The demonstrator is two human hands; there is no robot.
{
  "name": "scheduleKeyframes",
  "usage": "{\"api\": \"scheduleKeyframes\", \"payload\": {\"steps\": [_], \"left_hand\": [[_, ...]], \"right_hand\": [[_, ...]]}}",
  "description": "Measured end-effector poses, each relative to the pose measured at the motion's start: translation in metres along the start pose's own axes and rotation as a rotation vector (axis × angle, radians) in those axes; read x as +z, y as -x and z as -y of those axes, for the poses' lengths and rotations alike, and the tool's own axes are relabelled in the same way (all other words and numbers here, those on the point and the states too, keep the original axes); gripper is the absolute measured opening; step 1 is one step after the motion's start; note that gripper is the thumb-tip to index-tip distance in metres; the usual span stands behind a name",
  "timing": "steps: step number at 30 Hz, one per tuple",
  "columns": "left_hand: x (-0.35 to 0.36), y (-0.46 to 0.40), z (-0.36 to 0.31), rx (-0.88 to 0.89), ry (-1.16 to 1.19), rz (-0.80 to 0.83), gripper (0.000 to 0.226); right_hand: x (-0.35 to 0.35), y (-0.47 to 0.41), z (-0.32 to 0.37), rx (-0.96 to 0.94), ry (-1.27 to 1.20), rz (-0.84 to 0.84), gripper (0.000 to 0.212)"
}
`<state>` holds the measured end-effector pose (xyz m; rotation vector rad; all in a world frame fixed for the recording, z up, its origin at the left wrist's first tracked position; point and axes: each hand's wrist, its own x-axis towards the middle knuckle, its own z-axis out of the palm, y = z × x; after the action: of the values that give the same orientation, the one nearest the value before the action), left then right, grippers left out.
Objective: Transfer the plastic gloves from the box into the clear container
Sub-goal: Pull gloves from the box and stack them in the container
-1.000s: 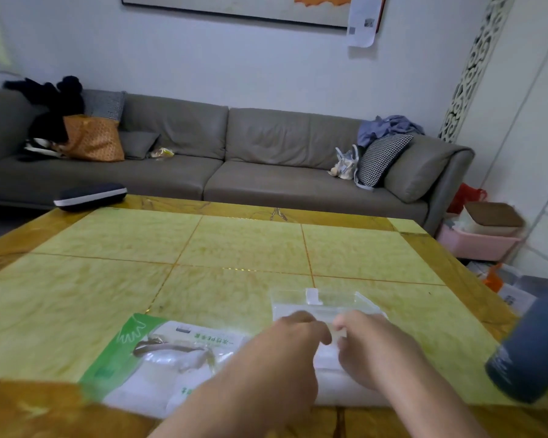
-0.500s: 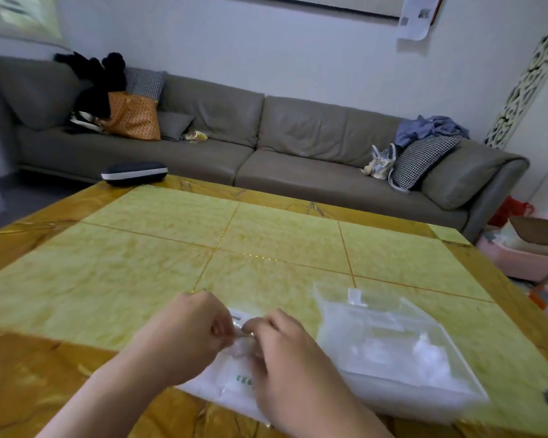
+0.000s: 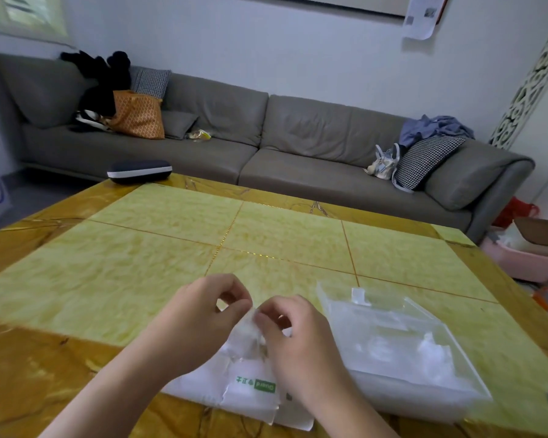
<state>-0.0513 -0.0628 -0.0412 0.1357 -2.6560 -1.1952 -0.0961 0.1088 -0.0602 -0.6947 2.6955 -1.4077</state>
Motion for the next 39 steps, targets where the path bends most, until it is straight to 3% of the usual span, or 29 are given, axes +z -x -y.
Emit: {"api": "scheduleKeyframes", "payload": {"steps": [1,3,7,12,15,20,23,26,31,33,35,37,39], "left_hand": [[-0.002,0.001,0.001,0.006,0.017,0.014,0.002],[-0.005,0.004,0.007,-0.029,-0.026,0.073,0.015],[-0.003,0.007,0.017,-0.09,-0.262,0.145,0.023],[0.0,0.007,0.012,-0.095,-0.279,0.096,0.02],[-0.005,0.007,0.0,-0.099,0.026,0.036,0.011],[-0.011,0.006,-0.03,-0.121,0.907,-0.021,0.034],[-0.005,0.003,-0.034,-0.22,1.024,-0.241,0.023],[-0.005,0.001,-0.035,-0.281,0.898,-0.34,0.011],[-0.001,0.012,-0.056,-0.117,0.67,-0.065,0.01],[0.003,0.014,-0.065,-0.054,0.606,0.041,0.005],[0.005,0.014,-0.066,-0.059,0.607,0.049,0.007],[0.003,0.013,-0.063,-0.135,0.648,0.015,0.019],[0.003,0.013,-0.058,-0.206,0.694,0.08,0.034]], "right_hand": [[0.0,0.0,0.001,0.0,-0.036,-0.031,0.02],[-0.002,0.001,0.002,-0.005,-0.1,-0.06,0.022],[-0.012,0.002,0.008,0.012,-0.257,-0.037,0.028],[-0.036,0.0,0.02,0.083,-0.695,-0.143,0.028],[-0.057,0.001,0.026,0.134,-0.948,-0.16,0.022],[-0.071,0.004,0.024,0.24,-1.166,-0.139,0.023],[-0.072,0.008,0.017,0.277,-1.031,-0.064,0.021],[-0.081,0.013,0.007,0.294,-0.606,0.075,0.031],[-0.089,0.021,0.016,0.036,-0.268,0.221,0.06],[-0.082,0.022,0.017,-0.015,-0.133,0.231,0.042],[-0.079,0.021,0.023,-0.006,-0.181,0.172,0.01],[-0.081,0.021,0.022,0.076,-0.338,0.102,0.016],[-0.084,0.021,0.021,0.155,-0.5,0.048,0.022]]}}
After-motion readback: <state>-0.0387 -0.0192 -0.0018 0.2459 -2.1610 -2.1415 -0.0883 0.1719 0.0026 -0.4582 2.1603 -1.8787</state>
